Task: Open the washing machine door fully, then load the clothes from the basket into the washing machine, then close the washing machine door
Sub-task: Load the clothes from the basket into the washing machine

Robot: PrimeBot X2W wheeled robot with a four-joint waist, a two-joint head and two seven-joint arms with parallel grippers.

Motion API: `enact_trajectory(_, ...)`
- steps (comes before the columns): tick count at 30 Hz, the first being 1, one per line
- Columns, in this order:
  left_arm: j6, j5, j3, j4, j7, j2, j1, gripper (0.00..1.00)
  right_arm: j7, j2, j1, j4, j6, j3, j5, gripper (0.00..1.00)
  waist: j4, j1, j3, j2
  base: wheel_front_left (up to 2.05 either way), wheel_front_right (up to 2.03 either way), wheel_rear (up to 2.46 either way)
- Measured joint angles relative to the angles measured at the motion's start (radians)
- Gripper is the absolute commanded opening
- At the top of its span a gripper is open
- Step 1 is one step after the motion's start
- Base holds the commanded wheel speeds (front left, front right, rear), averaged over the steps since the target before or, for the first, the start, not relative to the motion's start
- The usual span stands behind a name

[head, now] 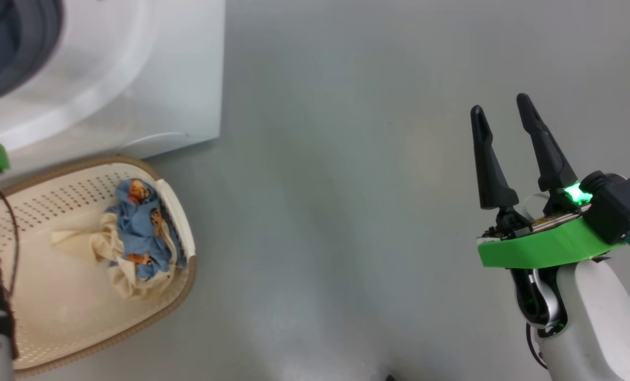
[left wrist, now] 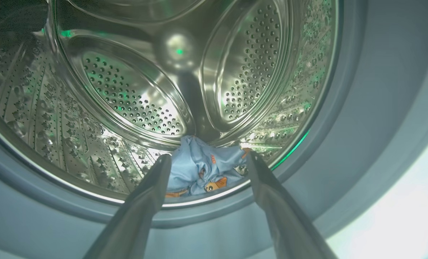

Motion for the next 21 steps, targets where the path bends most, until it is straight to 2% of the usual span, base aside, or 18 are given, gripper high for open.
enact_trajectory(15, -0.016, 0.004, -0.009, -0.144, 0.000, -0.133, 0.268, 1.00, 0.000, -0.070, 0.062, 0.030, 0.000, 0.007, -0.014, 1.00, 0.092, 0.0000, -0.134, 0.0000, 0.00, 0.00, 0.00)
enact_trajectory(21, -0.022, 0.014, -0.016, -0.198, 0.000, -0.165, 0.380, 1.00, 0.000, -0.087, 0.111, 0.042, 0.000, 0.005, -0.019, 1.00, 0.123, 0.0000, -0.195, 0.0000, 0.00, 0.00, 0.00)
